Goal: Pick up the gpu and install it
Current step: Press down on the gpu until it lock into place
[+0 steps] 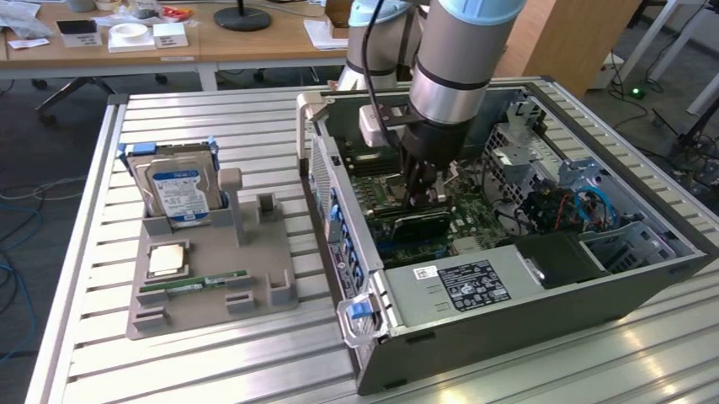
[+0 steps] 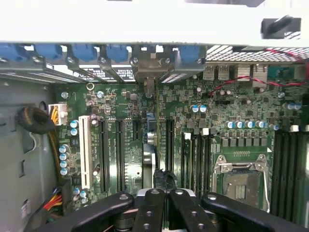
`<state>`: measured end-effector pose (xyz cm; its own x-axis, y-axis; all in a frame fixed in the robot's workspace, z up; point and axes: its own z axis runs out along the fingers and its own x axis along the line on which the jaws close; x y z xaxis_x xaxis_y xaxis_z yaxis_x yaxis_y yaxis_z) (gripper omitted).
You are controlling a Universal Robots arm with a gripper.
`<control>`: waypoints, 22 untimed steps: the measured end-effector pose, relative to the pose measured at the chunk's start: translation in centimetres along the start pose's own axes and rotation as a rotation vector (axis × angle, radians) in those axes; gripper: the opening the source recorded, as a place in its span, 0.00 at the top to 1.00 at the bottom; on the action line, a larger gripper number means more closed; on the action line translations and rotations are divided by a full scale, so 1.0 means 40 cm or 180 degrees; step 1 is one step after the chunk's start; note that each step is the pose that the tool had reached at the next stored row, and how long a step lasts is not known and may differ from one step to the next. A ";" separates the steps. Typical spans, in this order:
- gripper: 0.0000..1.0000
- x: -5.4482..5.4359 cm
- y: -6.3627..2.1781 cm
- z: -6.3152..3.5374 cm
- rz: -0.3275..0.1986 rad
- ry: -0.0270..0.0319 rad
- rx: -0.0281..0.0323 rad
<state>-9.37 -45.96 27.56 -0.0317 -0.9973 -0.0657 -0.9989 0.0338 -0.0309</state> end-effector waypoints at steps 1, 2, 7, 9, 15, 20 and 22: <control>0.89 -0.001 0.000 -0.008 0.0000 0.0000 0.0000; 0.89 -0.001 -0.001 -0.017 0.0000 0.0000 0.0000; 0.89 -0.004 -0.002 -0.065 0.0000 0.0000 0.0000; 0.89 -0.006 -0.003 -0.086 0.0000 0.0000 0.0000; 0.89 -0.009 -0.005 -0.143 0.0000 0.0001 0.0000; 0.89 -0.010 -0.005 -0.151 0.0000 0.0000 0.0000; 0.89 -0.010 -0.005 -0.151 0.0000 0.0000 0.0000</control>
<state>-9.35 -45.96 33.63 -0.0318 -0.9973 -0.0656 -0.9990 0.0338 -0.0309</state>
